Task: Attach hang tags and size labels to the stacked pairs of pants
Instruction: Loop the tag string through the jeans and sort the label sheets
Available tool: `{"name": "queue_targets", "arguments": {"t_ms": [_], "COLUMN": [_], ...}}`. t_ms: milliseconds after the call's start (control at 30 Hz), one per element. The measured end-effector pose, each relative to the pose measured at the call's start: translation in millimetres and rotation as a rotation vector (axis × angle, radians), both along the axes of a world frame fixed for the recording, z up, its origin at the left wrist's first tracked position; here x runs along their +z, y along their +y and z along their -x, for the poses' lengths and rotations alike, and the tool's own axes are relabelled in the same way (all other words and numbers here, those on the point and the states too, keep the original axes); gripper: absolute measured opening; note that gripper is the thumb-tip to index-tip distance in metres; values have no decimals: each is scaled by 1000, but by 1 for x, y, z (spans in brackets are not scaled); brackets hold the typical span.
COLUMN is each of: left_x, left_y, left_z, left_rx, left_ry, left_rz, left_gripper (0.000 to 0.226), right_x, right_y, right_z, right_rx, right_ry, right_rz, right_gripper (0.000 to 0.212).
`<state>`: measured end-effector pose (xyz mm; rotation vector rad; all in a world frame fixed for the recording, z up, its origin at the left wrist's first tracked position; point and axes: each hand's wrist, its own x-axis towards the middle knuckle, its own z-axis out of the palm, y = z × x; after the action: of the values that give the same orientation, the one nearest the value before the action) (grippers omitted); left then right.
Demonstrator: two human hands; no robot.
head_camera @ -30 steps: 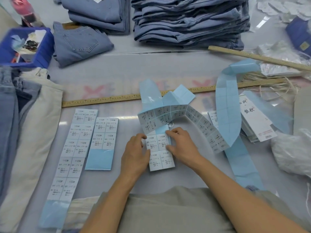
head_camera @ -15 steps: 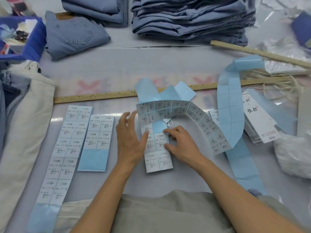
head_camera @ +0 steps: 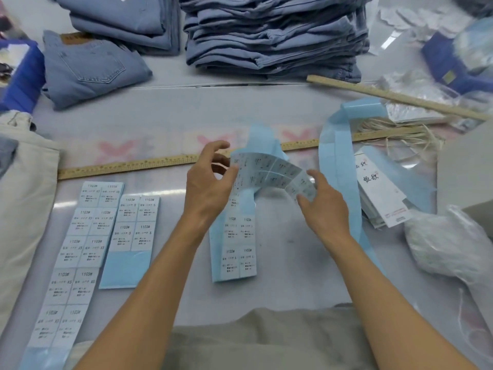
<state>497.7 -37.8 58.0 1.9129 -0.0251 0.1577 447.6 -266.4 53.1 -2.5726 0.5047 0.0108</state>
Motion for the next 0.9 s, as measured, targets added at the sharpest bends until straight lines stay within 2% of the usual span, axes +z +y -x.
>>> {"name": "queue_targets", "arguments": {"t_ms": [100, 200, 267, 400, 500, 600, 800, 900], "left_x": [-24, -60, -74, -68, -68, -75, -68, -66], "left_y": [0, 5, 15, 31, 41, 45, 45, 42], "left_z": [31, 69, 78, 74, 85, 96, 95, 91], "left_rx": [14, -170, -230, -221, -266, -291, -189, -193], "left_ry": [123, 267, 234, 153, 108, 135, 161, -30], "left_rz": [-187, -562, -716, -764, -952, -1052, -930, -1000], "left_gripper": [70, 90, 92, 105, 93, 65, 47, 48], "right_x": [-3, 5, 12, 17, 19, 22, 16, 15], "right_y": [-4, -6, -6, -7, -12, -23, -25, -25], "right_z": [2, -4, -7, -10, -13, -12, -6, -10], "right_rx": [-145, -279, -355, -526, -715, -845, -812, -750], "right_ry": [-31, -238, -345, -423, -480, -498, -323, -253], "right_rz": [-163, -491, -668, -828, -979, -1067, -1087, -1075], "right_gripper": [29, 9, 10, 10, 9, 7, 17, 16]}}
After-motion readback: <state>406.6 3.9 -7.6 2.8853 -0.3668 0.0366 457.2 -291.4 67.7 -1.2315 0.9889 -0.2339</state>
